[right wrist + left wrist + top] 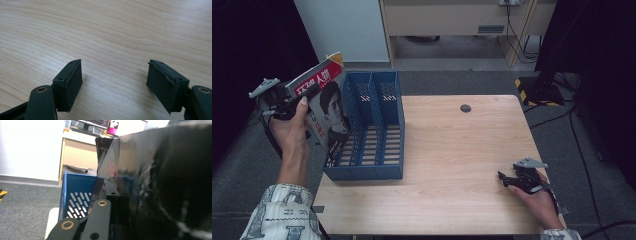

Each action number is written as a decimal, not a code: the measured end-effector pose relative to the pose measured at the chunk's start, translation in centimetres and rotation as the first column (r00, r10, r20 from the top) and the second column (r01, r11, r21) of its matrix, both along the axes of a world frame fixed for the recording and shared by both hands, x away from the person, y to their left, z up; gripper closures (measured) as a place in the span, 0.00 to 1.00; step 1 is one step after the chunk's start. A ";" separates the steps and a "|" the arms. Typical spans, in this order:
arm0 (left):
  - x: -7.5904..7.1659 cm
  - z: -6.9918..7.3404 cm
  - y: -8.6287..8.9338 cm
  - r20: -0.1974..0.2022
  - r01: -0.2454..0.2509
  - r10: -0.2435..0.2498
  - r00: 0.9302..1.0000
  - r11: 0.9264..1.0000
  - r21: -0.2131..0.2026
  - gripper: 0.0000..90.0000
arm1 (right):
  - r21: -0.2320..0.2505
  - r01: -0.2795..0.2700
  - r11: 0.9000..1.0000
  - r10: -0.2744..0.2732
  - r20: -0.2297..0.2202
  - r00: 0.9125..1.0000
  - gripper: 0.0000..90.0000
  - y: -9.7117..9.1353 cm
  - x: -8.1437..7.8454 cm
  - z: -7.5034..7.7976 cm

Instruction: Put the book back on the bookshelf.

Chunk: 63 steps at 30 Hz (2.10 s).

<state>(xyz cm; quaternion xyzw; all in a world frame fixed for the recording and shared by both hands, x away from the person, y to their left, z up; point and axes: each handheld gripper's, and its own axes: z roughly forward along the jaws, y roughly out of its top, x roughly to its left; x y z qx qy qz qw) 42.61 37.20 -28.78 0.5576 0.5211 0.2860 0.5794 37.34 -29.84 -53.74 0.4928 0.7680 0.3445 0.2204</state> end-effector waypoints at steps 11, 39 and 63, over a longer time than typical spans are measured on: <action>-0.1 -0.5 -0.1 0.025 0.005 -0.005 1.000 1.000 0.004 0.96 | 0.002 0.002 1.000 -0.002 -0.002 1.000 0.32 0.0 0.0 0.0; -0.3 -3.6 -0.3 0.017 -0.013 0.012 1.000 0.999 0.044 0.96 | 0.002 0.002 1.000 -0.002 -0.002 1.000 0.32 0.0 0.0 0.0; -0.4 -5.9 -0.5 0.008 -0.012 0.011 1.000 0.999 0.036 0.96 | 0.001 0.002 1.000 -0.002 -0.001 1.000 0.32 0.0 0.0 0.0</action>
